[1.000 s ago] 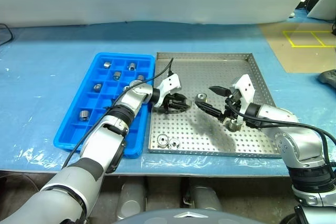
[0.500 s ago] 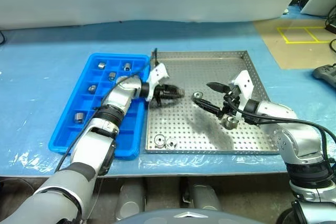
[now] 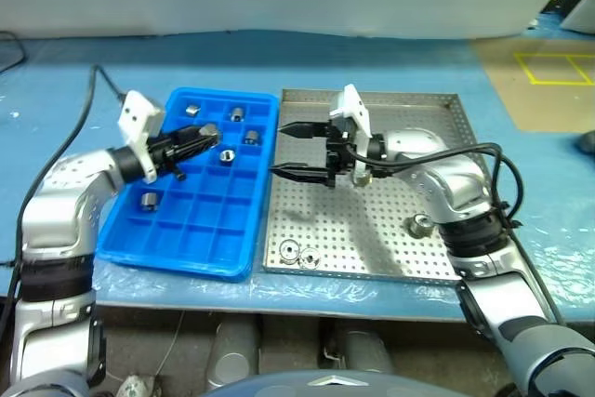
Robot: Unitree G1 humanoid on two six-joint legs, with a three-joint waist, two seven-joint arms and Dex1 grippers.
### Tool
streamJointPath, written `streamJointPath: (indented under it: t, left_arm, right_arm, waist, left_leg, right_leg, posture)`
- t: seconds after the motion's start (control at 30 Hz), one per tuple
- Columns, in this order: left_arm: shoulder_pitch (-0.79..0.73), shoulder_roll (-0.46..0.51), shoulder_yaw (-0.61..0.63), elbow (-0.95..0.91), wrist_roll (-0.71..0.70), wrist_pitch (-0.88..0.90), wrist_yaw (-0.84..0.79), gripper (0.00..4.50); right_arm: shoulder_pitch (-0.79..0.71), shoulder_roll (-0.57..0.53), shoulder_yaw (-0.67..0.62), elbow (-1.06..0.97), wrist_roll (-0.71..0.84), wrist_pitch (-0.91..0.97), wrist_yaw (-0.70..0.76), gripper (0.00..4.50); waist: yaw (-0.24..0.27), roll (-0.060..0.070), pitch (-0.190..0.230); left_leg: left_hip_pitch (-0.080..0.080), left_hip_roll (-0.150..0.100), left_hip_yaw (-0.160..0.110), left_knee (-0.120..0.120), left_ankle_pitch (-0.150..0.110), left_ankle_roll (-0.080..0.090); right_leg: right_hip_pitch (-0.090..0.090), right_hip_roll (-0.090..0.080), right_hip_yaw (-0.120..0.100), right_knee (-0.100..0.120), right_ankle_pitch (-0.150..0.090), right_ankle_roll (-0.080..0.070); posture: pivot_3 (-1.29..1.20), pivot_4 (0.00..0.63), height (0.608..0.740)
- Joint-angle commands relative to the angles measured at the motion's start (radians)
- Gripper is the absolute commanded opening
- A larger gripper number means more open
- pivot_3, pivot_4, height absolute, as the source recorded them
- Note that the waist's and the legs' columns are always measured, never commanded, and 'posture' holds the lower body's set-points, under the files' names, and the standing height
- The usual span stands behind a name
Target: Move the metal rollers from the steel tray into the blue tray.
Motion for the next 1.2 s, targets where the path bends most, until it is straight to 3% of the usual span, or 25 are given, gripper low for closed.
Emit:
streamJointPath:
  t: [0.03,0.2,0.4,0.9,1.1,1.2]
  left_arm:
    - [0.067,-0.022,0.058,-0.079,0.008,-0.012,0.13,1.11]
    - [0.123,-0.097,0.021,-0.116,-0.006,-0.027,0.227,1.11]
    - [0.087,-0.152,-0.035,-0.067,-0.011,-0.047,0.274,1.11]
    - [-0.062,-0.168,-0.172,0.235,0.049,-0.175,0.259,1.11]
    - [-0.076,-0.173,-0.225,0.253,0.057,-0.179,0.234,1.11]
    - [-0.075,-0.159,-0.235,0.263,0.061,-0.186,0.215,2.14]
  right_arm:
    - [-0.051,0.039,0.021,0.066,-0.029,-0.072,0.061,4.5]
    - [-0.073,0.059,0.02,0.126,-0.054,-0.106,0.119,4.5]
    - [-0.065,0.062,0.008,0.135,-0.072,-0.112,0.142,4.5]
    - [0.006,0.032,-0.018,0.049,-0.087,-0.078,0.078,4.5]
    - [0.033,0.023,-0.025,0.01,-0.083,-0.054,0.052,4.5]
    - [0.041,0.02,-0.029,0.0,-0.084,-0.047,0.041,4.5]
  waist:
    - [0.025,0.0,0.0]
    - [0.083,0.0,0.0]
    - [0.117,0.0,0.0]
    - [0.113,0.0,0.0]
    - [0.112,0.0,0.0]
    - [0.11,0.0,0.0]
  left_leg:
    - [0.0,0.0,-0.001,0.001,0.0,0.0]
    - [-0.004,0.0,-0.004,0.011,-0.003,0.005]
    - [-0.001,0.0,-0.004,0.014,0.001,0.004]
    - [0.003,0.001,-0.005,0.011,0.008,-0.006]
    - [0.003,0.001,-0.005,0.011,0.009,-0.006]
    - [0.003,0.001,-0.005,0.011,0.009,-0.007]
  right_leg:
    - [0.0,0.0,0.0,0.0,0.0,0.0]
    - [0.002,0.0,-0.002,0.001,0.0,0.0]
    - [0.004,0.0,-0.001,0.005,0.003,-0.001]
    - [0.004,0.0,0.0,0.012,0.004,-0.001]
    - [0.004,0.0,0.0,0.012,0.004,-0.001]
    - [0.004,0.0,0.0,0.012,0.004,-0.001]
  posture:
    - [0.44,0.15,0.74]
    - [0.48,0.15,0.74]
    - [0.46,0.15,0.74]
    - [0.37,0.15,0.74]
    - [0.34,0.15,0.74]
    - [0.33,0.15,0.74]
